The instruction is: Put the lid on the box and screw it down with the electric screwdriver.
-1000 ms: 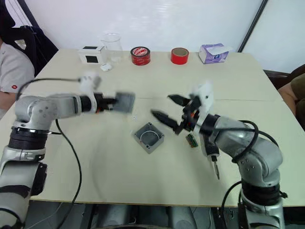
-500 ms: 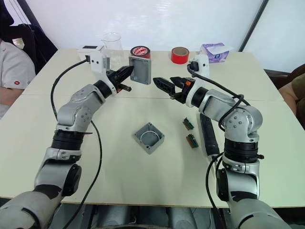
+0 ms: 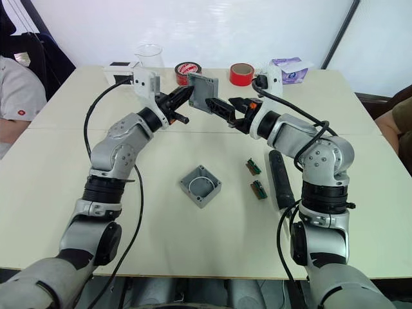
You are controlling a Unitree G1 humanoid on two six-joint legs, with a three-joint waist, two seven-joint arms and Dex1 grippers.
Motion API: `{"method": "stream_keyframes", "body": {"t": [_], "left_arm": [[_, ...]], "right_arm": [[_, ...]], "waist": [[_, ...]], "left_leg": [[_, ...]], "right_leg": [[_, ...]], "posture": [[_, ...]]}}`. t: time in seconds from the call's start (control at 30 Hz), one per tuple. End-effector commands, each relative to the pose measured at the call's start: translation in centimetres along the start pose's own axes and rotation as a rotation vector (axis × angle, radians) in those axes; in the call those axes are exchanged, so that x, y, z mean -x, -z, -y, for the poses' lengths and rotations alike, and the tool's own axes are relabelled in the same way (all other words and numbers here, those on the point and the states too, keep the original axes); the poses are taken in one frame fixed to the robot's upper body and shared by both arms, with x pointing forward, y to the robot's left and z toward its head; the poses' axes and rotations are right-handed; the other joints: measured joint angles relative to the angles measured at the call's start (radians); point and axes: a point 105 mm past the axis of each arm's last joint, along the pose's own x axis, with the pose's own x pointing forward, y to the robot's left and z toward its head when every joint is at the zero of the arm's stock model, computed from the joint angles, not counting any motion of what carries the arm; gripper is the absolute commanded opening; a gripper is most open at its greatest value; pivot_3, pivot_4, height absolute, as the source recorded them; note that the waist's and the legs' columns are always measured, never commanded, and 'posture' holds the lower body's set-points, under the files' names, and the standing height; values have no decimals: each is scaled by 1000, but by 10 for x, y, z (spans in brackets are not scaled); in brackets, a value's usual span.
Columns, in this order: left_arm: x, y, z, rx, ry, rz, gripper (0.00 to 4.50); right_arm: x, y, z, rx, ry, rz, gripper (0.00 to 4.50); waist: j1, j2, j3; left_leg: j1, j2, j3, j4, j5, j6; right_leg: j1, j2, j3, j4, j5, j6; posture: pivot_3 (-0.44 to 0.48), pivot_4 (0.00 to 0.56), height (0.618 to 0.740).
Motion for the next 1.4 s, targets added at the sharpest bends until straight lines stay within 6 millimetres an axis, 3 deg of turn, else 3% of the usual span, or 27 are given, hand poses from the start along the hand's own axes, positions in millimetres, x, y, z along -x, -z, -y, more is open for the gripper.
{"method": "stream_keyframes", "body": {"t": [0.03,0.23,0.27,0.33,0.47,0.53,0.6,0.7,0.83,0.93,1.0,1.2,1.3,1.4], "left_arm": [[-2,-20,13,-24,52,56,0],[-1,-19,14,-24,64,45,0],[0,-20,15,-24,68,43,0],[0,-20,15,-24,74,42,0],[1,-20,15,-29,86,25,0],[2,-19,15,-39,91,21,683],[3,-20,15,-30,99,24,1078],[7,-24,12,11,110,29,2265],[26,-37,2,117,124,45,2265],[41,-41,-9,164,105,24,2265],[50,-38,-14,152,94,-13,2265],[56,-19,-16,149,112,-87,23],[52,-1,-5,149,151,-131,23],[51,12,13,89,228,-199,23]], "right_arm": [[2,-14,-7,47,-8,56,3135],[2,-14,-8,46,-11,72,1174],[2,-13,-9,48,-12,69,640],[2,-12,-9,47,-14,67,134],[2,-11,-11,51,-20,69,131],[2,-9,-13,60,-26,69,131],[2,-9,-15,68,-33,78,131],[3,-12,-19,98,-41,111,131],[11,-25,-14,316,84,205,131],[28,-21,-20,565,165,232,131],[43,-3,-30,770,172,194,131],[71,66,-40,1222,104,36,131],[81,103,-36,1438,80,-4,131],[84,118,-47,1637,19,24,131]], "waist": [[0,0,0],[0,0,0],[-1,0,0],[-1,0,0],[0,0,0],[0,0,0],[0,0,0],[-1,0,0],[-4,0,0],[-2,1,0],[3,1,0],[4,0,0],[4,-1,0],[1,-1,0]], "left_leg": [[0,0,0,0,0,0],[0,0,0,-1,0,0],[0,0,0,-1,0,0],[0,1,-1,-1,0,0],[0,1,-1,-2,0,0],[0,1,-1,-3,0,0],[0,1,0,-3,0,0],[0,1,0,-5,0,0],[0,1,0,-10,0,0],[-3,3,0,-13,0,0],[-8,4,-1,-13,0,0],[-14,-2,1,-12,3,-6],[-10,-4,2,-11,4,-7],[-9,-4,3,-11,5,-9]], "right_leg": [[0,0,0,0,0,0],[0,0,0,0,0,0],[0,0,0,0,0,0],[0,1,0,-1,0,0],[0,1,0,-2,0,0],[0,1,0,-2,0,0],[0,1,0,-3,0,0],[-1,1,0,-5,0,0],[-1,1,0,-10,0,0],[-3,2,0,-12,0,0],[-8,2,-1,-13,0,0],[-13,-2,0,-14,1,3],[-8,-2,0,-15,2,3],[-6,-2,0,-15,1,2]], "posture": [[0,150,740],[0,150,740],[0,150,740],[0,150,740],[0,150,740],[0,150,740],[0,150,740],[0,150,740],[0,150,740],[0,150,740],[0,150,740],[0,150,740],[0,150,740],[0,150,740]]}}
